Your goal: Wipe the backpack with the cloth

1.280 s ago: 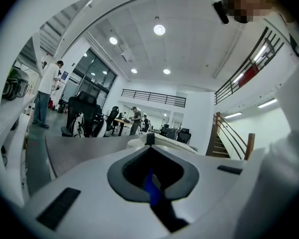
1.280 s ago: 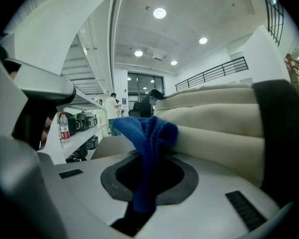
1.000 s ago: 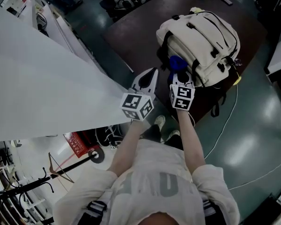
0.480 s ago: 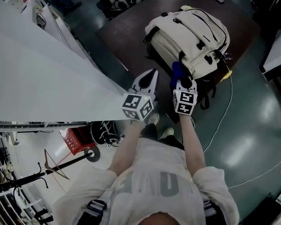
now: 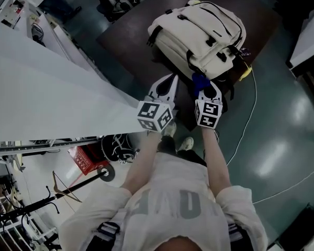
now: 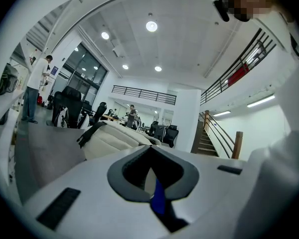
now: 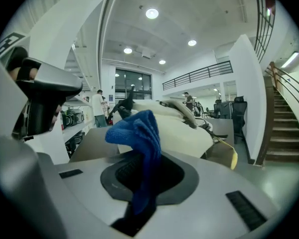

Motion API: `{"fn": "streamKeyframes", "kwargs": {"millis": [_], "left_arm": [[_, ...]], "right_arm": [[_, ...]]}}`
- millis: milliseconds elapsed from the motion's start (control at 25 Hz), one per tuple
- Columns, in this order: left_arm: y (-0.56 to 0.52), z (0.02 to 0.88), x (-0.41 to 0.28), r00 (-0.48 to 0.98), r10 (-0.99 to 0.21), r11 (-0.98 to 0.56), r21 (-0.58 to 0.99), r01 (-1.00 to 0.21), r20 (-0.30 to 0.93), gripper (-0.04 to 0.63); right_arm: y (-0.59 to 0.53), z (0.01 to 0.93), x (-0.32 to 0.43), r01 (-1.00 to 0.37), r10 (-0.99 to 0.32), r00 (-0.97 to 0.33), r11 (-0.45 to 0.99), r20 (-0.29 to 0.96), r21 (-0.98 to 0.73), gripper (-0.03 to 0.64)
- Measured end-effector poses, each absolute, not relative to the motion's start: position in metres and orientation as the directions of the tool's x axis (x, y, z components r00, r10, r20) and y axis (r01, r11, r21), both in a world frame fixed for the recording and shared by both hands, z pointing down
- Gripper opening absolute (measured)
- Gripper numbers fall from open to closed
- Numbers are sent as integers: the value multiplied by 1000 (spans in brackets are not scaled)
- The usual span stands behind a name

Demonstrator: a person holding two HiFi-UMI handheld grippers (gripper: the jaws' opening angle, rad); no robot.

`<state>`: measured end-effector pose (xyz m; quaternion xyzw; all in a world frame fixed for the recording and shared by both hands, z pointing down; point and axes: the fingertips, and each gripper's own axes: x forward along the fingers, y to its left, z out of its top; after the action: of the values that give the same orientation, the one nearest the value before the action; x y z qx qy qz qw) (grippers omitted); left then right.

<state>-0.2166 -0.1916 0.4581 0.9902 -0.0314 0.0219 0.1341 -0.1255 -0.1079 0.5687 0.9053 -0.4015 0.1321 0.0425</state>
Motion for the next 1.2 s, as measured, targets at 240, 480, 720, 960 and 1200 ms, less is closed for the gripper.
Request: {"fn": "streamKeyframes", "kwargs": {"millis": [240,480,720,960,1200], "left_arm": [[-185,458,-215,998,-56,-956,287,-64,36,5],[-185,437,-203,999,-44,-960,277,-41,-3,5],[-220,412,-186,995,-83,-963,263,-65,-60,5],[-272,405,-172,984,-158,-950,284,-127,-87,5],[-309,401,-161,974,-209,-942,287,-175,-92,5]], "right_arm": [[-59,558,-101,-684,-676,695,-727,245,-64,49],[-58,492,-78,-713,-711,693,-700,119,-28,49],[-123,423,-66,-837,-838,545,-546,39,-32,49],[-201,384,-60,-923,-921,385,-386,57,5,49],[-270,358,-52,-957,-957,289,-288,30,33,49]]}}
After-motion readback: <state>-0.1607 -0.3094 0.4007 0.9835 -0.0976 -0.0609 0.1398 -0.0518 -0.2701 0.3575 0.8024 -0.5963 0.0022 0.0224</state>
